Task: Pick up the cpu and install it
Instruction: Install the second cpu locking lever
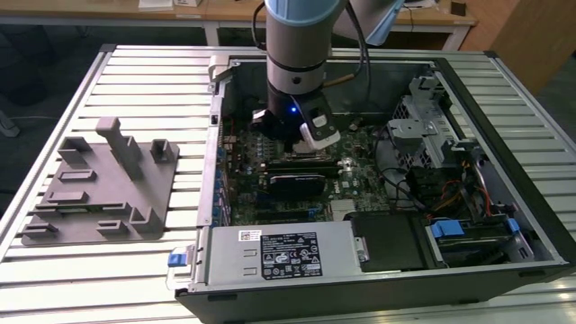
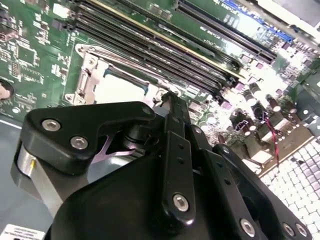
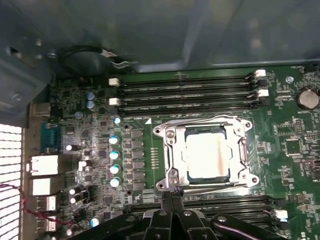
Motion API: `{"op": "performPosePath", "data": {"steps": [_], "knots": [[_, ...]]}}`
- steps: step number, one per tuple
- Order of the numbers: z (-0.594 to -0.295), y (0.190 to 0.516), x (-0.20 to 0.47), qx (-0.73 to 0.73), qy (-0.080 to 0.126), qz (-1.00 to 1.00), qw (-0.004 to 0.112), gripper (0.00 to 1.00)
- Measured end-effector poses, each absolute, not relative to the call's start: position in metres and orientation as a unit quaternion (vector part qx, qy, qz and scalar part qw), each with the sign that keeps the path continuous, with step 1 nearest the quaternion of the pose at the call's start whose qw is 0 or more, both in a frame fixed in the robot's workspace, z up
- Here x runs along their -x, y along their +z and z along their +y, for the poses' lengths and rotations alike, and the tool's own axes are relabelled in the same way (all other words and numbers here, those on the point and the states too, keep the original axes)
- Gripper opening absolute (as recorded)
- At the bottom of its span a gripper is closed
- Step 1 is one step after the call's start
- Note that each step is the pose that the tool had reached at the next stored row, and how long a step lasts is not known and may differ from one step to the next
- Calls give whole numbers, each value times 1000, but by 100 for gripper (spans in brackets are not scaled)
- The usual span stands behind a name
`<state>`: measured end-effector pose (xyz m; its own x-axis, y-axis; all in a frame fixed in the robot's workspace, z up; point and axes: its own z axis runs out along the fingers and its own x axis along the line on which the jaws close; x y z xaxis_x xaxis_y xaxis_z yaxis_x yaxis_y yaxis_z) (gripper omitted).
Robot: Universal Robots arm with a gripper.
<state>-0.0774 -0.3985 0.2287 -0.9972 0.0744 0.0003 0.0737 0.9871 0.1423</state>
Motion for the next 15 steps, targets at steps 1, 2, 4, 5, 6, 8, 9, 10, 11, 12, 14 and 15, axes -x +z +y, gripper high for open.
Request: {"op": "performPosePath", "data": {"steps": [1, 2, 4, 5, 6, 8, 9, 10, 11, 12, 14, 15], "knots": [[-398, 229, 76, -38, 69, 997, 3, 11], [-397, 229, 75, -39, 67, 997, 3, 11], [-395, 229, 72, -41, 64, 997, 3, 11], [-395, 229, 70, -42, 63, 997, 3, 11], [-394, 229, 69, -42, 61, 997, 3, 11], [-391, 229, 65, -44, 58, 997, 3, 11], [-389, 229, 63, -44, 57, 997, 4, 11], [-388, 229, 62, -44, 55, 997, 4, 11], [-387, 229, 60, -44, 54, 998, 4, 11], [-386, 229, 59, -44, 53, 998, 4, 11], [-383, 229, 56, -45, 52, 998, 4, 11], [-382, 229, 55, -45, 51, 998, 4, 11]]}}
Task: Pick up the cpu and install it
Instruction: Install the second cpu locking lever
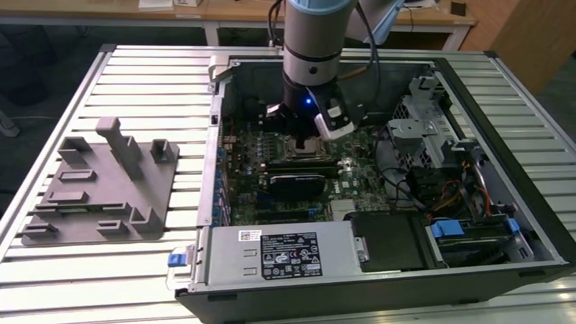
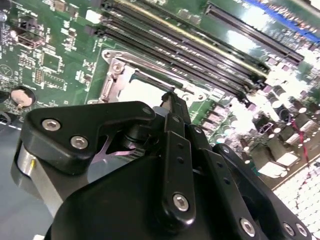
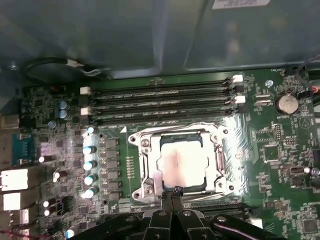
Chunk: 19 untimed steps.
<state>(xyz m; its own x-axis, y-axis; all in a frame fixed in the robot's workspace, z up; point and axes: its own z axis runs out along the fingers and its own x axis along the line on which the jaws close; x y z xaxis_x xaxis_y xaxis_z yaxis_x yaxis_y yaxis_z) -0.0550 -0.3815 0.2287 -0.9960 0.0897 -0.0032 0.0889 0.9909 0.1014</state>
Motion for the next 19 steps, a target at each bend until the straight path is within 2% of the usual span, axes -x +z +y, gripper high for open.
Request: {"op": "performPosePath", "data": {"steps": [19], "knots": [[-361, 229, 32, -45, 34, 998, 5, 11]]}}
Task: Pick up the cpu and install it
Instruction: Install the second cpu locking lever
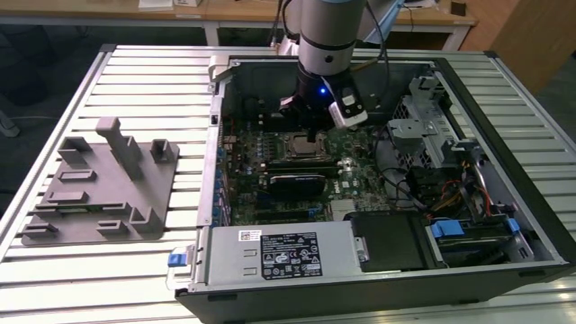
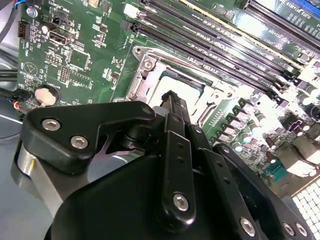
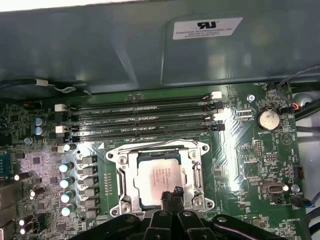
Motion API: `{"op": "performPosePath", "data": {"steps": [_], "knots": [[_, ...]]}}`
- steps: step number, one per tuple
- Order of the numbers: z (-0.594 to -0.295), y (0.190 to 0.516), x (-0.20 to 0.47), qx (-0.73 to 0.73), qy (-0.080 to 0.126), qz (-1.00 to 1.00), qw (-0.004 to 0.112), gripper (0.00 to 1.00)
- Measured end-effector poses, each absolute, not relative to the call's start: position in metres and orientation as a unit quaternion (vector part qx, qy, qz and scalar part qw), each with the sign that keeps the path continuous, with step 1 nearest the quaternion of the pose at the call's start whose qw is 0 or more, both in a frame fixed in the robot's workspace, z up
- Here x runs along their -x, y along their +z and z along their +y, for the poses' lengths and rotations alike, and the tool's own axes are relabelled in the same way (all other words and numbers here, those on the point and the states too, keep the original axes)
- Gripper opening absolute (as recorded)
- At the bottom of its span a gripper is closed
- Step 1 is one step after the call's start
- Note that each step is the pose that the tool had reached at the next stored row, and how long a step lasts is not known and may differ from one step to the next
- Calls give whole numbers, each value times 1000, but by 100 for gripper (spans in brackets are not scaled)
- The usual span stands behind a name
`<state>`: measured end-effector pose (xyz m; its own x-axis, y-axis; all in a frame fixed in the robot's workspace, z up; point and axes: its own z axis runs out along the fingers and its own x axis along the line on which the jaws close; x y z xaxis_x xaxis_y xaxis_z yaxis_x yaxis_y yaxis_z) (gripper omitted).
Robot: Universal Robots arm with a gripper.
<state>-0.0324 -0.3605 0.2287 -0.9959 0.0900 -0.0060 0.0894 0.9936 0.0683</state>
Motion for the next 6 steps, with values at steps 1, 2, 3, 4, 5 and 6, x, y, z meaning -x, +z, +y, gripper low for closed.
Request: {"op": "performPosePath", "data": {"steps": [1, 2, 3, 4, 5, 6], "knots": [[-361, 229, 32, -45, 34, 998, 5, 11], [-361, 229, 32, -45, 34, 998, 5, 11], [-360, 229, 32, -45, 34, 998, 5, 11], [-360, 229, 32, -45, 34, 998, 5, 11], [-360, 229, 32, -45, 34, 998, 5, 11], [-360, 229, 32, -45, 34, 998, 5, 11]]}}
